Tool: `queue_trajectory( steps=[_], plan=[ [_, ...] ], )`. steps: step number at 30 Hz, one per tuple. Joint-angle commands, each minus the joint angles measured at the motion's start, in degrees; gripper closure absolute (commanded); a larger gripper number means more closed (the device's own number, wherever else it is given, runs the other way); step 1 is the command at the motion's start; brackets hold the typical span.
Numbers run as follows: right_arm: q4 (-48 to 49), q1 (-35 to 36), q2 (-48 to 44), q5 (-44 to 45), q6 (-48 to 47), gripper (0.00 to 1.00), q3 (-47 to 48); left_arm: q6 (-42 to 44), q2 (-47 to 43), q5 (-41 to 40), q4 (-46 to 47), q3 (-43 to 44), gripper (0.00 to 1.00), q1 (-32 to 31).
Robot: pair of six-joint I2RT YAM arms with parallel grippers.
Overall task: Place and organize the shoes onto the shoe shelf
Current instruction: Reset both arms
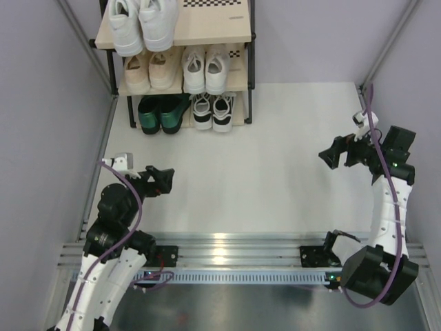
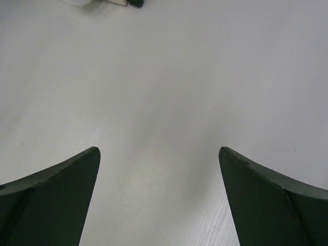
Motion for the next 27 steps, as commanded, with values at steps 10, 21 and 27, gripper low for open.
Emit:
queue_trajectory(
  steps=[10,21,27],
  plan=[
    [5.09,-0.72,-4.98,5.44,1.12,0.01,0.12,-0.03,-2.01,-5.00,-2.14,0.46,0.05,0.20],
    [5.79,-0.73,-4.01,6.84,5.26,0.01,2.23,0.14,-2.01,-5.96,-2.67,0.46,0.02,0.11],
    [12.12,-0.73,-5.94,21.48,15.79,0.00,1.44,-0.03,-2.10,-8.60,-3.28,0.63,0.02,0.11]
  ],
)
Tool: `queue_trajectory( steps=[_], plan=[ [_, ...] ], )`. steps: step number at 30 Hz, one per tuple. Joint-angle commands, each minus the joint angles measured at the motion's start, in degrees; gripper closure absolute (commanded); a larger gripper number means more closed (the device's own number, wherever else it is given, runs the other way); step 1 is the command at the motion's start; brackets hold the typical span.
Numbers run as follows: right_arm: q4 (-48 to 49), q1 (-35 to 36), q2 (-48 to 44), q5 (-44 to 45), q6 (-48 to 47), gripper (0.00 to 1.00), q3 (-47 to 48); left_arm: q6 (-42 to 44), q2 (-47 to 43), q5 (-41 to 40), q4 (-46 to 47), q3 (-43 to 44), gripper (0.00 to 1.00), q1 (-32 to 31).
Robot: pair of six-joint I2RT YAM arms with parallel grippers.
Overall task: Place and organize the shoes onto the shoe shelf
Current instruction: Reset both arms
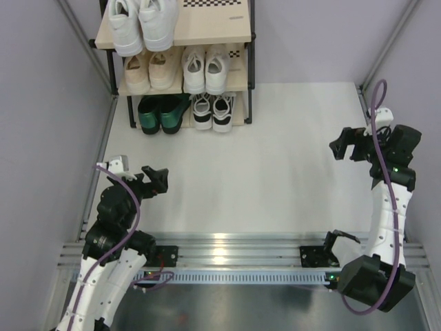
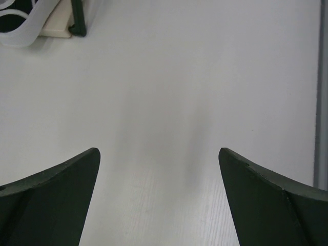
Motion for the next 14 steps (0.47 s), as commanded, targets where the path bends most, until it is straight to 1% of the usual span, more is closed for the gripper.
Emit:
queue_trajectory(
  steps=[1,3,7,12,14],
  plan=[
    [5.96,-0.79,-2.71,11.36,7.50,0.01,1.70,0.49,-0.66,-2.13,-0.27,0.63,0.02,0.11],
    [5.61,-0.70,-4.37,15.13,8.99,0.00,1.44,0.58,-1.10,-2.13,-0.18,0.63,0.02,0.11],
    [5.53,-0.70,-6.23,17.87,11.28,0.01,0.91,0.58,-1.10,-2.05,-0.18,0.63,0.02,0.11],
    [4.73,-0.79,-5.88,19.64,10.75,0.01,-0.58,0.41,-0.75,-2.48,-0.27,0.46,0.02,0.11],
    [5.86,-0.70,-6.14,17.89,9.89,0.01,-1.72,0.40,-0.92,-3.01,-0.18,0.46,0.02,0.11]
  ],
)
